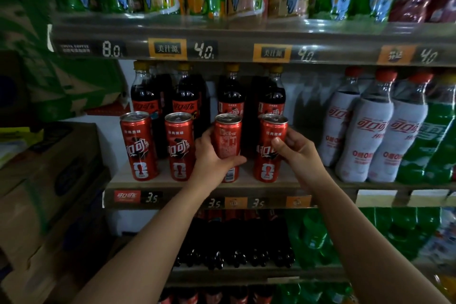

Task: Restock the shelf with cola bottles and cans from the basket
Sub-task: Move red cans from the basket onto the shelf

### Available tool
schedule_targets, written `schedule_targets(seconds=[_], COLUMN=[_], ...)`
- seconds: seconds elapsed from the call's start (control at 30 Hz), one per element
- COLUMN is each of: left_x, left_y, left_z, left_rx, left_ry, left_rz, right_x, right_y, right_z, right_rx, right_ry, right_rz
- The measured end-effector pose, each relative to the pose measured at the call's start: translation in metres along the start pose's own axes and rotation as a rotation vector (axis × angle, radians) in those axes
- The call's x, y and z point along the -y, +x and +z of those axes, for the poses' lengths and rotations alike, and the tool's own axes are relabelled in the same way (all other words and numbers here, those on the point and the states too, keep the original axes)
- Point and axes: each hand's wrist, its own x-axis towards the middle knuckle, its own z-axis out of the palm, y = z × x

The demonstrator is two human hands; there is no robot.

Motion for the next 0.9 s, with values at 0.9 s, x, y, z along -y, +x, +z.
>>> schedule_targets(seconds=[0.9], left_x=[-0.002], left_y=[-0.007], left_z=[0.002], left_rx=[0.059], left_ry=[0.043], left_rz=[-0.071], right_x=[-0.014], right_y=[0.0], right_z=[-0.013], right_rx=[0.092], right_ry=[-0.437], right_rz=[0.166])
